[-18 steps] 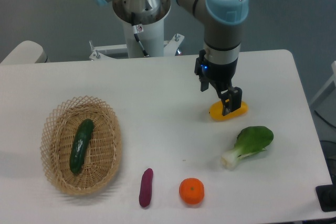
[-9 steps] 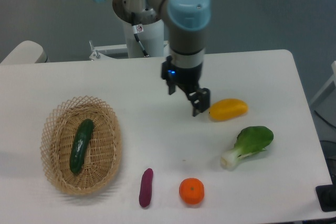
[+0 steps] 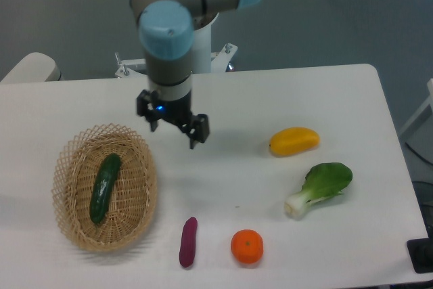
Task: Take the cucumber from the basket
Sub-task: 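Lower the gripper into the basket over the green cucumber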
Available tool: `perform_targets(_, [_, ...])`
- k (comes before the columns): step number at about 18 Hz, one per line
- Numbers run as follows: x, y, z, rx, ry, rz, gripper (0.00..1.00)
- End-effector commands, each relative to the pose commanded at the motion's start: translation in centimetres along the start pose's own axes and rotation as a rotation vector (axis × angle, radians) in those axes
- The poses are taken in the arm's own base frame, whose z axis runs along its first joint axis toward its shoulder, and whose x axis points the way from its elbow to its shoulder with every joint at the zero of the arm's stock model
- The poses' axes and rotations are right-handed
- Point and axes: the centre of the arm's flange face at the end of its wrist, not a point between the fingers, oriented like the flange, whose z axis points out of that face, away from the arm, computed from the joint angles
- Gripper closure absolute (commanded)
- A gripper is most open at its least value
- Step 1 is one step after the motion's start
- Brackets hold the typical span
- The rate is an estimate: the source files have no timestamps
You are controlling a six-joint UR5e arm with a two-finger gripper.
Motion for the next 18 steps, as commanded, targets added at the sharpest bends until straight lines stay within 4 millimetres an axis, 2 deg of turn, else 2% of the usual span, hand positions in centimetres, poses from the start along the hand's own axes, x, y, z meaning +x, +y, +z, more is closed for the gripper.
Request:
perform_targets(1, [0.4, -0.4, 1.1, -0.004, 0.005, -0.036, 0.0])
perform_targets(4, [3.5, -1.8, 3.7, 0.01, 0.003, -0.003, 0.0])
perform_targets(7, [5.0, -2.1, 6.0, -0.018, 0.012, 0.018, 0.0])
perform_targets(15, [7.9, -2.9, 10.2, -0.052, 0.018, 0.084, 0.0])
perform_targets(18, [9.0, -3.0, 10.5, -0.05, 0.02, 0.094, 0.0])
